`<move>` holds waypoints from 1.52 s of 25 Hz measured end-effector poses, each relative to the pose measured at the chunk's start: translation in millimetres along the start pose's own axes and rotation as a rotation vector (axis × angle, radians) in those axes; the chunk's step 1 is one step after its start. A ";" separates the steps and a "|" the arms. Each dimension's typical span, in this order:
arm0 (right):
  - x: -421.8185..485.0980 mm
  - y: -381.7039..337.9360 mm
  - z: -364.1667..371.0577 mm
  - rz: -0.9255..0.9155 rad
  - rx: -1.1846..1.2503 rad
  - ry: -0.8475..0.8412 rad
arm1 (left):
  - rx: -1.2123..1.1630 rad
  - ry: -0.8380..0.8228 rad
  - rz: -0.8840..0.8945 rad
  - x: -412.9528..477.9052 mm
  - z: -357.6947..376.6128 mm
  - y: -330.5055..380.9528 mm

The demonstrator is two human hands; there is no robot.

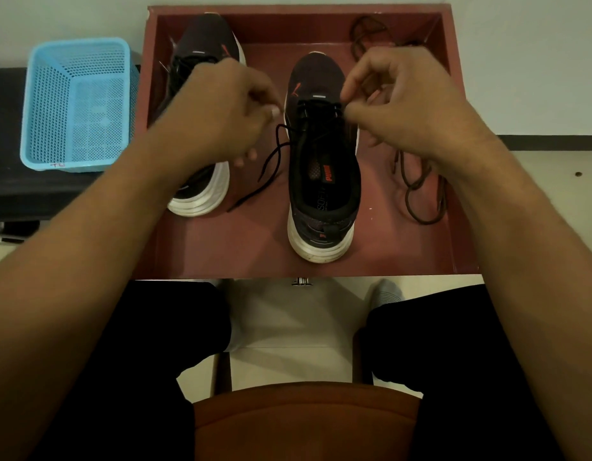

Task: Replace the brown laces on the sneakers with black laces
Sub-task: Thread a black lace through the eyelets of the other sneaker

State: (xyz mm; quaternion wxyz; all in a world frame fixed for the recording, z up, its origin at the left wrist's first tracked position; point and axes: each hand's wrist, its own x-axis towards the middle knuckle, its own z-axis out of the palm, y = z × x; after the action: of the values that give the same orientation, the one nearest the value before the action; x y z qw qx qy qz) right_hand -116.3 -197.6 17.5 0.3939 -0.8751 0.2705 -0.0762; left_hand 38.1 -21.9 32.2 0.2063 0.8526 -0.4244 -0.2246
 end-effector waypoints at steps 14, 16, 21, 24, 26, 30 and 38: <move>2.1 -7.0 3.6 -0.158 0.166 -0.055 | -0.623 -0.006 0.217 2.2 -15.7 0.1; -0.1 -12.9 7.8 -0.209 0.167 -0.159 | -0.777 -0.077 0.229 2.9 -14.5 4.5; -1.3 -14.1 9.2 -0.269 0.313 -0.298 | -1.156 -0.202 0.186 0.8 -5.2 16.4; -1.4 -14.0 10.3 -0.270 0.438 -0.324 | -1.316 -0.233 0.121 -0.5 0.9 21.8; -1.3 -14.1 8.1 -0.276 0.474 -0.282 | -1.354 -0.237 0.091 -0.3 2.2 23.2; 1.5 -9.7 4.0 -0.260 0.407 -0.217 | -1.394 -0.235 0.067 1.5 0.5 21.3; 3.3 3.8 -11.0 -0.110 0.395 -0.077 | -0.414 0.297 0.113 11.0 4.6 -3.0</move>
State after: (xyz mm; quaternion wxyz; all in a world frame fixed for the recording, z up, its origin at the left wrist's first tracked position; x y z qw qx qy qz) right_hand -118.9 -208.6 21.9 0.5633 -0.7965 0.1869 -0.1156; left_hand 43.4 -30.0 24.5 0.4487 0.7907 -0.3814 -0.1673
